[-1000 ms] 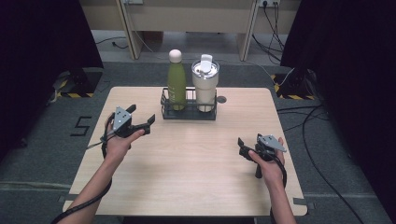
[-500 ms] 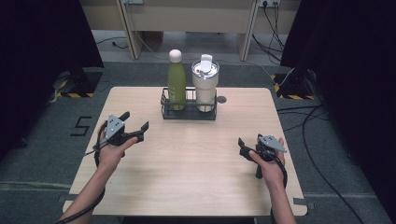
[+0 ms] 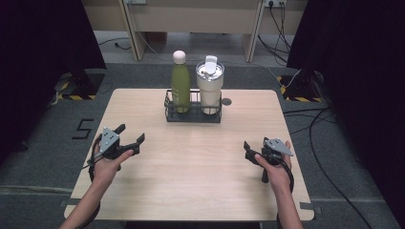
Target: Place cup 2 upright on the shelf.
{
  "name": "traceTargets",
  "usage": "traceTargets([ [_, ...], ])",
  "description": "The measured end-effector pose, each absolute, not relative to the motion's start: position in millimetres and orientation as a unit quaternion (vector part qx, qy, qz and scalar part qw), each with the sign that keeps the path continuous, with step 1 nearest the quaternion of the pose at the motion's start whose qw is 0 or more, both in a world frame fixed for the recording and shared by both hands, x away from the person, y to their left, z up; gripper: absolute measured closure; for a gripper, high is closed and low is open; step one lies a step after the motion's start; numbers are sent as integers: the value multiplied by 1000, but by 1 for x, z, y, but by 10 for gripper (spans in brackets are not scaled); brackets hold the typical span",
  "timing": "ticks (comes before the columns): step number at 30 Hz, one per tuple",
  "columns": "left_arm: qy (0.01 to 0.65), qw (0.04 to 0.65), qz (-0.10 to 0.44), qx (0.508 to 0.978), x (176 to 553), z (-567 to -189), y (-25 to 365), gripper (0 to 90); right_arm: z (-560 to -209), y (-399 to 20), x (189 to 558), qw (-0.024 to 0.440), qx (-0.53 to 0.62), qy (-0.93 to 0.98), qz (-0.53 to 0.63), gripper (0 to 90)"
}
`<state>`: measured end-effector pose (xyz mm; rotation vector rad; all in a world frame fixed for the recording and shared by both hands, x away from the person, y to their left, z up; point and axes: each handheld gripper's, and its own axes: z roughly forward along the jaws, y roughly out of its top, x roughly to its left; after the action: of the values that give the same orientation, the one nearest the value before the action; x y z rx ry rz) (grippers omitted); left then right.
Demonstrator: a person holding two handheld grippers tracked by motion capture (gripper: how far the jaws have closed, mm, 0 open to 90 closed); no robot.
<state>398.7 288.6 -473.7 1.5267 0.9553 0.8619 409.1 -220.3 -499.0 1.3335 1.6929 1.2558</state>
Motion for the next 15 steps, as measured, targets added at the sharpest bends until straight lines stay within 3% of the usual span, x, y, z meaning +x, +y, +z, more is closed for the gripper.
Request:
traceTargets([
  [15, 435, 533, 344, 639, 378, -510, 298, 137, -499, -220, 408, 315, 504, 641, 486, 142],
])
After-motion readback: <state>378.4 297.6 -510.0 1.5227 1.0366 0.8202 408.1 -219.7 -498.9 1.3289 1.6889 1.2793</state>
